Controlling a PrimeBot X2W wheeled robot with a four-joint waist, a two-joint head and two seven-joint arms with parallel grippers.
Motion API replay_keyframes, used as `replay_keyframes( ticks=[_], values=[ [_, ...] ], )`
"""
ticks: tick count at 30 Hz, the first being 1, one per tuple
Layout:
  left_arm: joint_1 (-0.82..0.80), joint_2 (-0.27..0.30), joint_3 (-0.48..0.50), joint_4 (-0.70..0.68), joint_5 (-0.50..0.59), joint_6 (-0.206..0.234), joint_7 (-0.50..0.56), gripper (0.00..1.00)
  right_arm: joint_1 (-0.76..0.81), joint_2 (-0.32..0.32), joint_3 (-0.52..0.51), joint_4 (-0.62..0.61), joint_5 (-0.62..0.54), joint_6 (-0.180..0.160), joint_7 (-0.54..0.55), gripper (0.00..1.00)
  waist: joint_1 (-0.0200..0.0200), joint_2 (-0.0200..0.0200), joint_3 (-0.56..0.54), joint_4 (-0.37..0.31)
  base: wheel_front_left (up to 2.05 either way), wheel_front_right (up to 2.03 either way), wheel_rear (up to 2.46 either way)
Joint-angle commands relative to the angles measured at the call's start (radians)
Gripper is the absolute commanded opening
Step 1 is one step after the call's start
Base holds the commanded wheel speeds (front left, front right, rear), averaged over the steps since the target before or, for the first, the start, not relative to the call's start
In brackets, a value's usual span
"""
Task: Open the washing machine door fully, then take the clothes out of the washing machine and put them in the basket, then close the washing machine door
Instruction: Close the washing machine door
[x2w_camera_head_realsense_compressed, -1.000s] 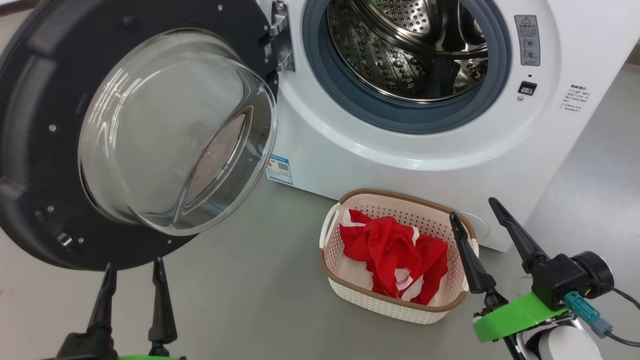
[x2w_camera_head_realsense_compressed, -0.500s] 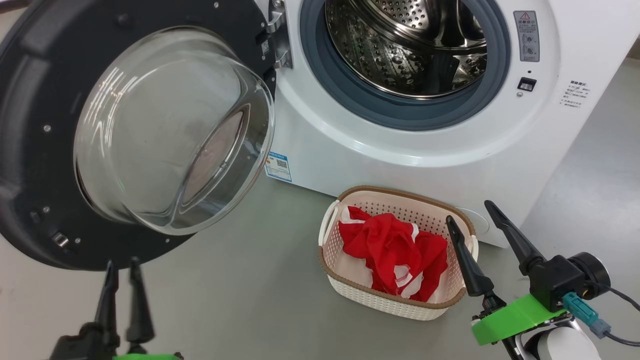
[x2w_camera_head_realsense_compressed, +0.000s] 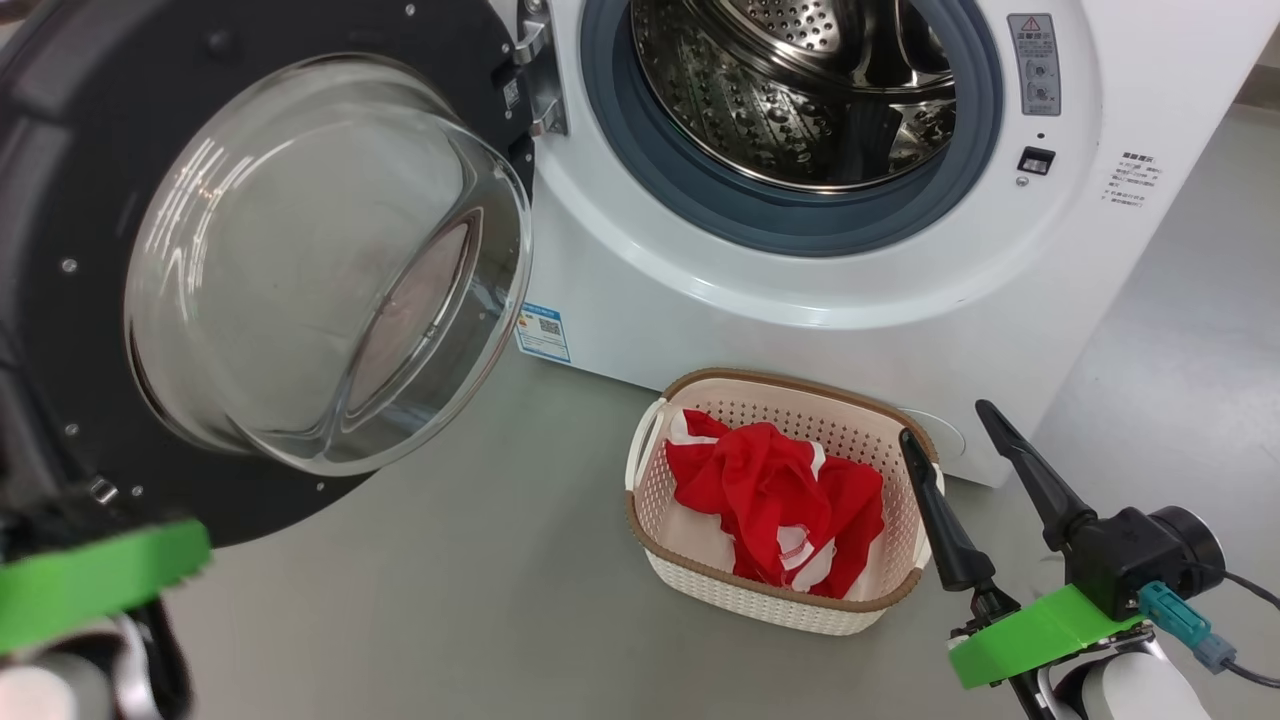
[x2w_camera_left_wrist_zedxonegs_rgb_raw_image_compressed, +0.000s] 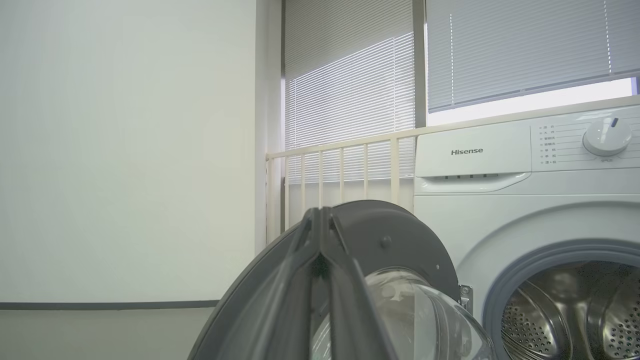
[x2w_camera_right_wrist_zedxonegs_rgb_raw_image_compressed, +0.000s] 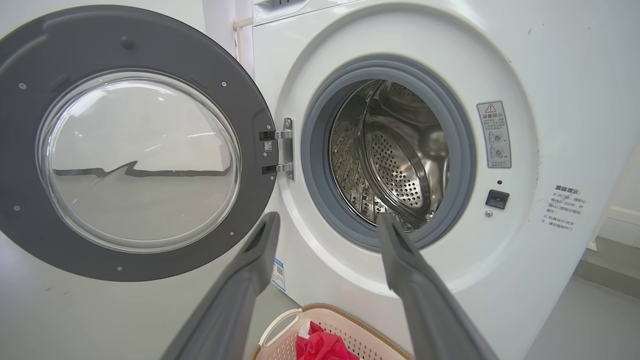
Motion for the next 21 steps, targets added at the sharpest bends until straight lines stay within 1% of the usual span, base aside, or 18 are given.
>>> replay_keyframes(
  ticks=[1,3,5,9,11,13,16,18,21],
  values=[
    [-0.07,0.044,0.064,-0.022,-0.011,0.01,-0.006,0.0,-0.041,-0.013,0.02,-0.022,0.007,0.0,-0.006,1.0,0.0,-0.0001,0.002,-0.005,0.0,0.0,0.0],
    [-0.124,0.073,0.107,-0.002,-0.011,0.015,-0.007,0.0,-0.042,-0.017,0.021,-0.02,0.008,0.0,-0.006,1.0,0.0,-0.0001,0.006,-0.01,0.0,0.0,0.0],
    [-0.187,0.097,0.149,0.033,-0.027,0.009,-0.007,0.0,-0.044,-0.021,0.023,-0.019,0.008,0.0,-0.006,1.0,0.0,-0.0001,0.009,-0.016,0.0,0.0,0.0],
    [-0.286,0.112,0.219,0.123,-0.079,-0.006,-0.007,0.0,-0.045,-0.023,0.026,-0.017,0.007,0.0,-0.006,1.0,0.0,-0.0001,0.011,-0.027,0.0,0.0,0.0],
    [-0.338,0.107,0.268,0.191,-0.141,-0.019,-0.007,0.0,-0.044,-0.023,0.027,-0.016,0.006,0.0,-0.006,1.0,0.0,-0.0001,0.01,-0.032,0.0,0.0,0.0],
    [-0.383,0.117,0.312,0.27,-0.191,-0.037,-0.007,0.0,-0.043,-0.024,0.028,-0.013,0.007,0.0,-0.006,1.0,0.0,-0.0001,0.01,-0.038,0.0,0.0,0.0],
    [-0.46,0.114,0.387,0.395,-0.311,-0.065,0.002,0.0,-0.043,-0.026,0.027,-0.011,0.006,0.0,-0.006,1.0,0.0,-0.0001,0.008,-0.047,0.0,0.0,0.0],
    [-0.506,0.12,0.429,0.476,-0.386,-0.08,0.041,0.0,-0.042,-0.027,0.025,-0.011,0.007,0.0,-0.006,1.0,0.0,-0.0001,0.008,-0.051,0.0,0.0,0.0],
    [-0.572,0.142,0.486,0.591,-0.49,-0.092,0.128,0.0,-0.041,-0.03,0.025,-0.012,0.006,0.0,-0.006,1.0,0.0,-0.0001,0.013,-0.058,0.0,0.0,0.0]
  ],
)
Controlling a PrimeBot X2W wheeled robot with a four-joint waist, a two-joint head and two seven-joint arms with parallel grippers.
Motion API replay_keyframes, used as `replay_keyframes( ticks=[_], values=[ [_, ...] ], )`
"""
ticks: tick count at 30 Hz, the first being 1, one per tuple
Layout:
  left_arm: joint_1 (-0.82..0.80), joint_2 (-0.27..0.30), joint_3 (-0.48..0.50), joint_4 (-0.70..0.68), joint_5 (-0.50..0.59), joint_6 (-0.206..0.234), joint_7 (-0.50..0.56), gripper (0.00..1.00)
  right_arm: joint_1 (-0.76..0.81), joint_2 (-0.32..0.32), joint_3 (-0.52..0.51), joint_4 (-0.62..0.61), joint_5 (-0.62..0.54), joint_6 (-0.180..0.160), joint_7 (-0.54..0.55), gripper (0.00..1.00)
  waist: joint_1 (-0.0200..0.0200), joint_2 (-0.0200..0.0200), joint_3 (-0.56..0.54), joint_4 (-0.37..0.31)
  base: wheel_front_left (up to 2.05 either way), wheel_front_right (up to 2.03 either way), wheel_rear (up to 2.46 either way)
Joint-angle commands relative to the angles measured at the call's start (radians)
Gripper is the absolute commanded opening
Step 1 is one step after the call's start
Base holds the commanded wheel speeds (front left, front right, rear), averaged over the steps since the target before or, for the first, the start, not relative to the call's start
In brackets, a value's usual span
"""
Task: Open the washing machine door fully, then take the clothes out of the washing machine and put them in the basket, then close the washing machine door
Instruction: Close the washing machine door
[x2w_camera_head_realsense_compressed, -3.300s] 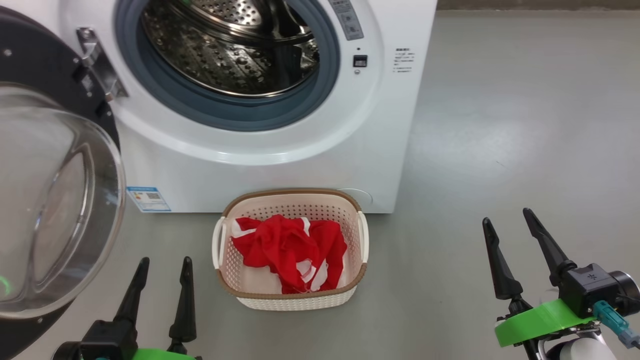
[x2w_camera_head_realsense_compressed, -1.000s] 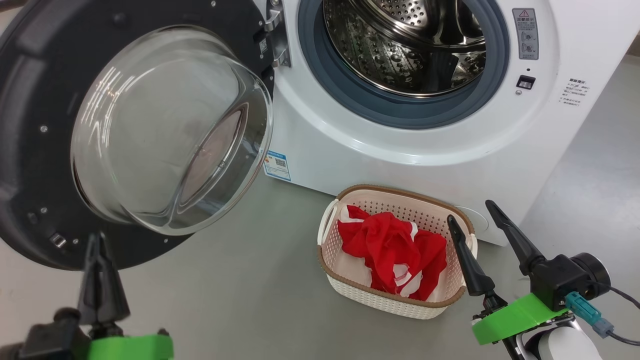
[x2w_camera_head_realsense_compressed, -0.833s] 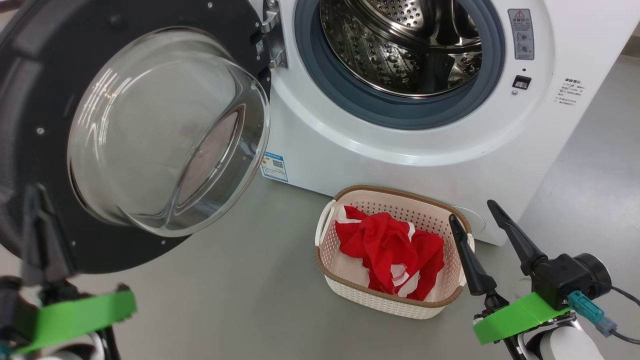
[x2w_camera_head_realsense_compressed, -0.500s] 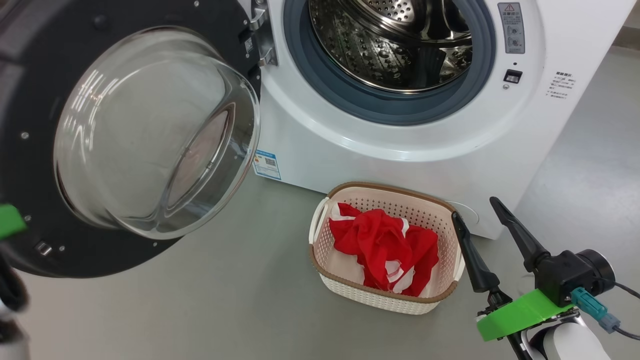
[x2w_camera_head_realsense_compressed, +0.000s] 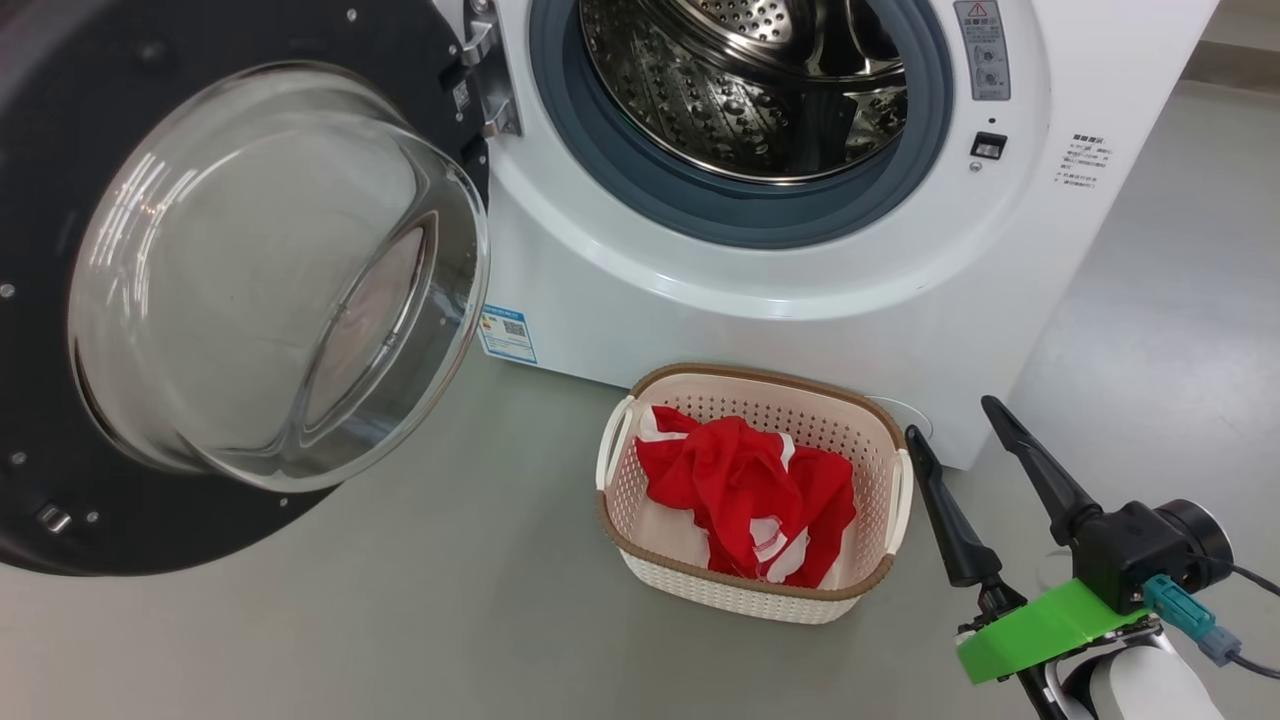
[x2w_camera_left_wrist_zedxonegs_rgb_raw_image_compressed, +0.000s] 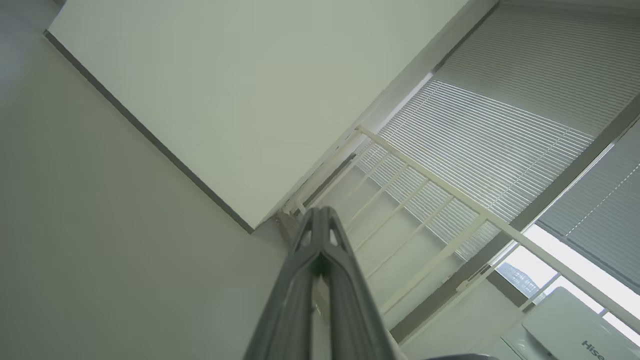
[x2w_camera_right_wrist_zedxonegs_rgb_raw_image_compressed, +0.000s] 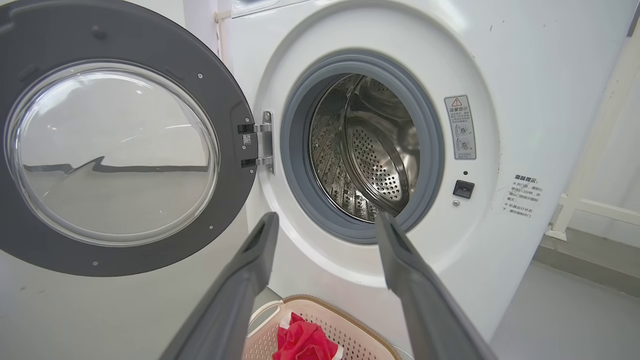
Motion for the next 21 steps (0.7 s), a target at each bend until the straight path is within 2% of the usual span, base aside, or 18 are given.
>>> replay_keyframes(
  ticks=[1,8,21],
  values=[
    [-0.051,0.071,0.041,0.031,-0.051,-0.01,0.054,0.0,-0.031,-0.011,0.02,-0.023,0.001,0.0,-0.006,1.0,0.0,-0.0001,0.007,-0.004,0.0,0.0,0.0],
    [-0.137,0.171,0.08,0.238,-0.147,-0.006,0.249,0.0,-0.044,-0.028,0.026,-0.025,0.002,0.0,-0.006,1.0,0.0,-0.0001,0.031,-0.021,0.0,0.0,0.0],
    [-0.15,0.202,0.042,0.344,-0.212,-0.098,0.474,0.0,-0.043,-0.028,0.028,-0.022,0.006,0.0,-0.006,1.0,0.0,-0.0001,0.035,-0.03,0.0,0.0,0.0]
  ],
)
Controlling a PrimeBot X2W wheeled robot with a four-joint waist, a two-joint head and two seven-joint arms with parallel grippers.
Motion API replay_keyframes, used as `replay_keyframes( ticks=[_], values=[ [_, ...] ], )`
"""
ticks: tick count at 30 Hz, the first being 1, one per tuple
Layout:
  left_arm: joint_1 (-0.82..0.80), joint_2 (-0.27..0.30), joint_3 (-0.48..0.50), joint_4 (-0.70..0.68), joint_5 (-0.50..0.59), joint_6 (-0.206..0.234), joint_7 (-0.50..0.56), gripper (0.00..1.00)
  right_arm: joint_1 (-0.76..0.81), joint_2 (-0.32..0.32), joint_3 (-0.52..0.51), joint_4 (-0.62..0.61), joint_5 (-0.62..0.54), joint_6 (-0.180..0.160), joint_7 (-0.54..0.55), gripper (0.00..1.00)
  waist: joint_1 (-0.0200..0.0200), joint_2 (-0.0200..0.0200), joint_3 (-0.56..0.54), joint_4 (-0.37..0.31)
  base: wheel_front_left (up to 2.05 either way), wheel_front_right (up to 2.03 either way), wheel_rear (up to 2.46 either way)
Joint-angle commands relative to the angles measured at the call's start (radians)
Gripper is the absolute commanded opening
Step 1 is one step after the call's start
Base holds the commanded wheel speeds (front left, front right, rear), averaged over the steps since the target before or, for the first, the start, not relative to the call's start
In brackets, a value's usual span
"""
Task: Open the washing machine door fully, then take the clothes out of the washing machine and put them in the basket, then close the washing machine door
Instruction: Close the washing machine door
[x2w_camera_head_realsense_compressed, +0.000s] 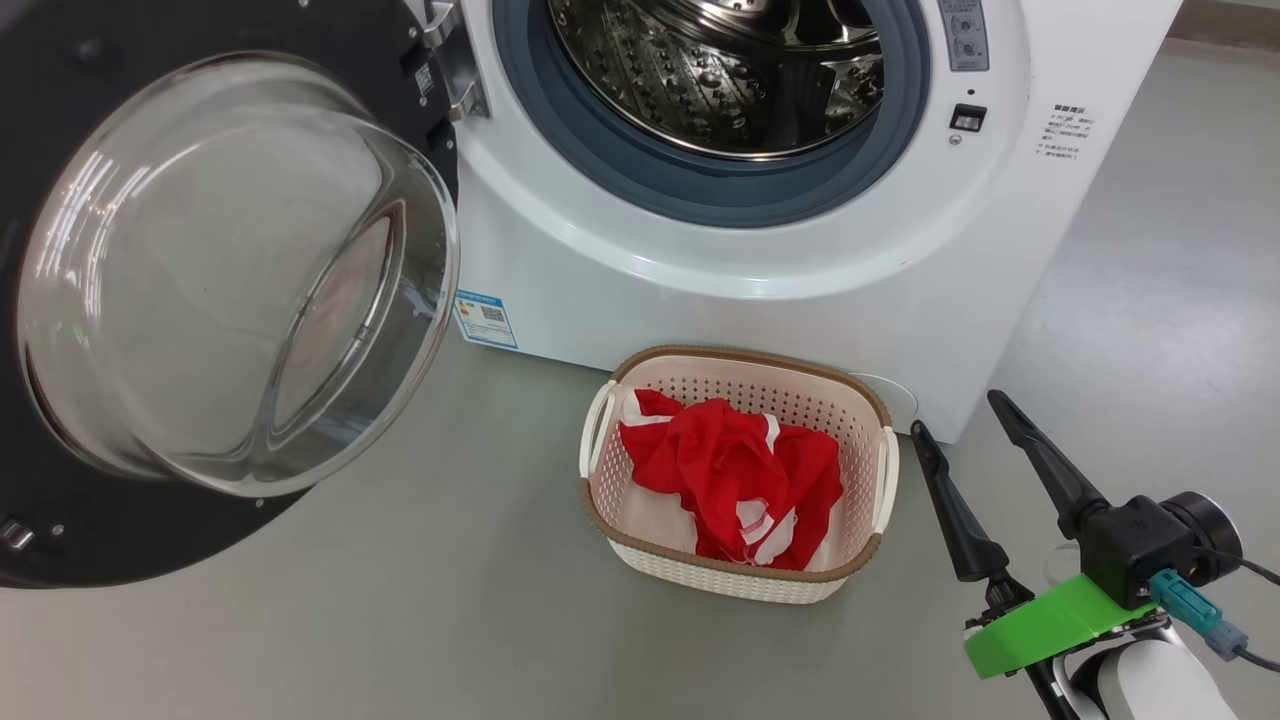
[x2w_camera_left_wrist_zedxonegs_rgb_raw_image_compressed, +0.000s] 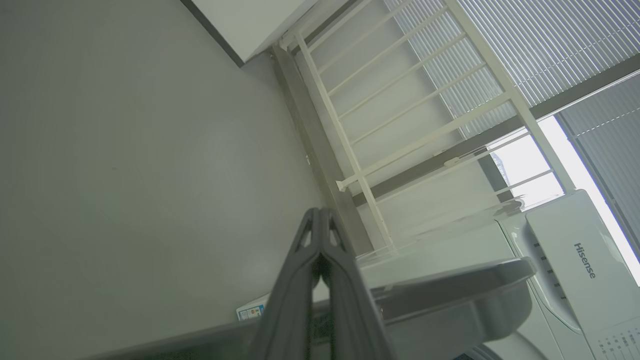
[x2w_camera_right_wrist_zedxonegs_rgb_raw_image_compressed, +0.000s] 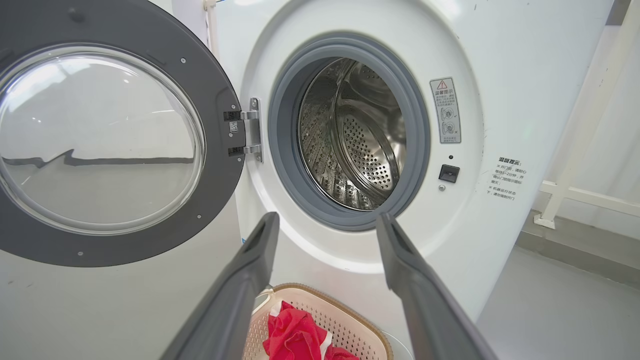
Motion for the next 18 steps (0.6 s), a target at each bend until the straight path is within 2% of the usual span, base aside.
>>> replay_keyframes(
  ticks=[1,18],
  values=[
    [-0.007,0.073,-0.002,-0.023,-0.003,-0.014,0.013,0.0,-0.035,-0.007,0.022,-0.022,0.006,0.0,-0.006,1.0,0.0,-0.0001,0.001,0.0,0.0,0.0,0.0],
    [0.074,0.079,-0.047,-0.055,-0.053,-0.11,0.239,0.0,-0.043,-0.005,0.03,-0.019,0.017,0.0,-0.006,1.0,0.0,-0.0001,0.018,0.006,0.0,0.0,0.0]
  ],
)
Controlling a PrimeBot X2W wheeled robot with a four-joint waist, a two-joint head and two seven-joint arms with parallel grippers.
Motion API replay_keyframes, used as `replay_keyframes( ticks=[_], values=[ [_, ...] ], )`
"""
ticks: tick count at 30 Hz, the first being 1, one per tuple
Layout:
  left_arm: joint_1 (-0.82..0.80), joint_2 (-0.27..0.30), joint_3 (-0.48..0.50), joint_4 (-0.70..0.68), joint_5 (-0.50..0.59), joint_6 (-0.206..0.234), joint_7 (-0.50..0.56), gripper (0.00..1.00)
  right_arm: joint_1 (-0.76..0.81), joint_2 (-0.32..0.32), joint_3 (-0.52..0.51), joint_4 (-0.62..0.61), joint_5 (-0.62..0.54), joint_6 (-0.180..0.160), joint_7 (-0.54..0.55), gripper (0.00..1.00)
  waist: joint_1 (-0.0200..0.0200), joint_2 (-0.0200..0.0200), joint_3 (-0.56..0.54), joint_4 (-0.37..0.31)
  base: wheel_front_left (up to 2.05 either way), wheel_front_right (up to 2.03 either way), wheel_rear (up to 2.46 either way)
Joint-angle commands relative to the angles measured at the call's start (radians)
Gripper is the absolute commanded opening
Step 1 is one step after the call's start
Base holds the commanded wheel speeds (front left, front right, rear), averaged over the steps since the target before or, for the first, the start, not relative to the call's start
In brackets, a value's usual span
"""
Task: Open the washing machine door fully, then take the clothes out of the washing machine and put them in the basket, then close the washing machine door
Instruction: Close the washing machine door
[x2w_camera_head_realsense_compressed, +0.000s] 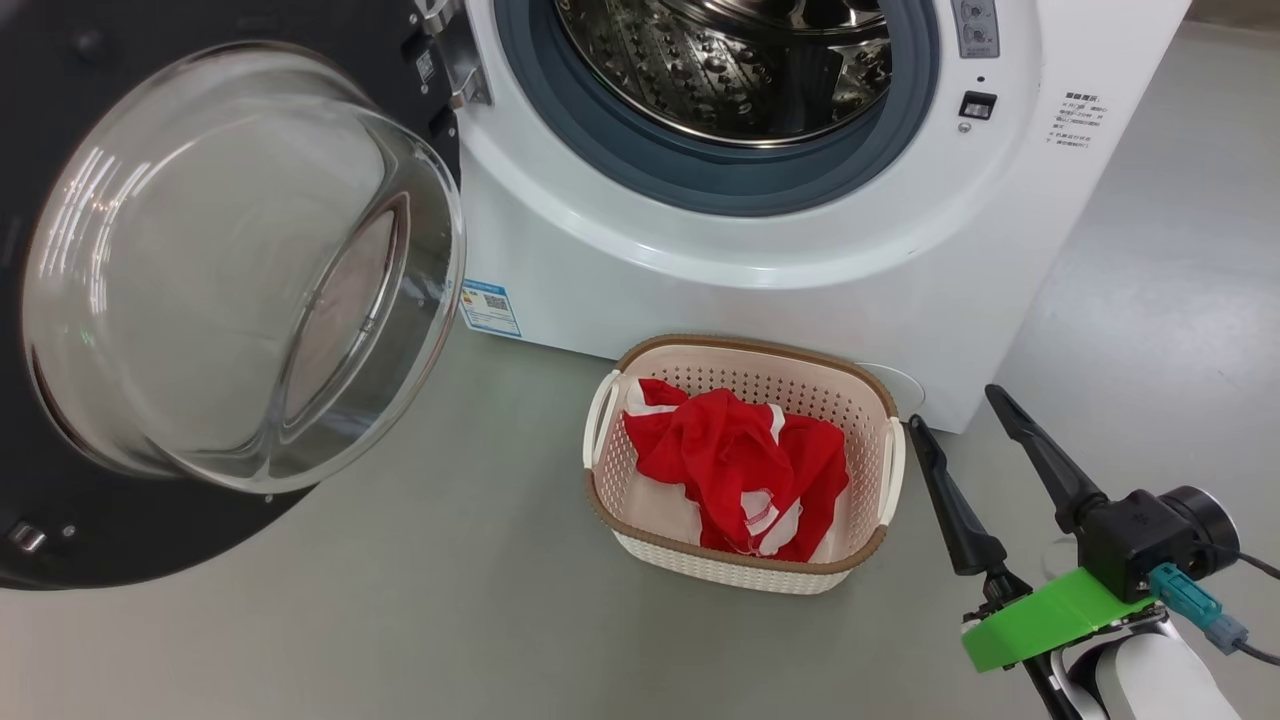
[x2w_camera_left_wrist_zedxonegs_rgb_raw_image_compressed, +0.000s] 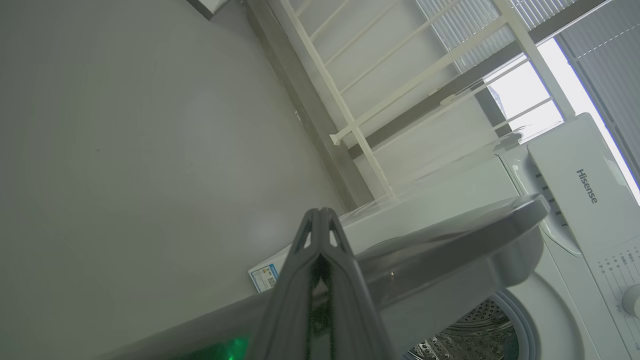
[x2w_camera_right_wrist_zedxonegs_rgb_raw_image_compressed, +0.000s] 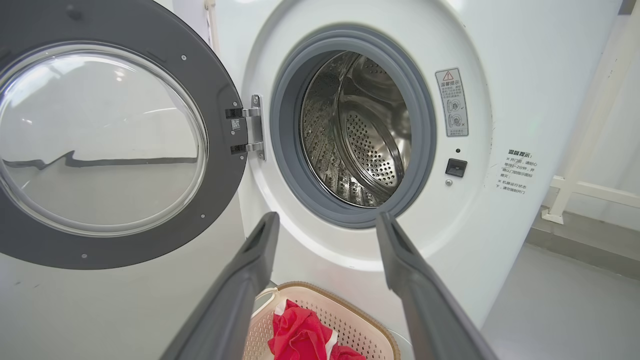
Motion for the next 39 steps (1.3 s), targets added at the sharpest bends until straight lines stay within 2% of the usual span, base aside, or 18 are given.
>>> replay_keyframes(
  ticks=[1,6,12,18,31,39],
  values=[
    [0.033,0.042,-0.004,-0.034,-0.016,-0.024,0.04,0.0,-0.04,-0.004,0.025,-0.02,0.01,0.0,-0.006,1.0,0.0,0.0,0.003,0.001,0.0,0.0,0.0],
    [0.069,0.024,-0.017,-0.048,-0.024,-0.048,0.071,0.0,-0.032,0.0,0.023,-0.009,0.017,0.0,-0.006,1.0,0.0,0.0,0.006,0.009,0.0,0.0,0.0],
    [0.081,-0.019,0.006,-0.072,-0.088,-0.079,0.106,0.0,-0.03,0.005,0.026,0.002,0.019,0.0,-0.006,1.0,0.0,0.0,-0.002,0.014,0.0,0.0,0.0],
    [0.083,-0.058,0.028,-0.108,-0.153,-0.086,0.162,0.0,-0.022,0.012,0.016,0.002,0.021,0.0,-0.006,1.0,0.0,0.0,-0.011,0.02,0.0,0.0,0.0],
    [0.146,-0.156,0.024,-0.27,-0.231,-0.072,0.274,0.0,-0.015,0.031,0.013,0.002,0.021,0.0,-0.006,1.0,0.0,0.0,-0.012,0.033,0.0,0.0,0.0],
    [0.191,-0.22,0.021,-0.376,-0.276,-0.036,0.339,0.0,-0.015,0.041,0.006,0.0,0.024,0.0,-0.006,1.0,0.0,0.0,-0.008,0.033,0.0,0.0,0.0]
  ],
)
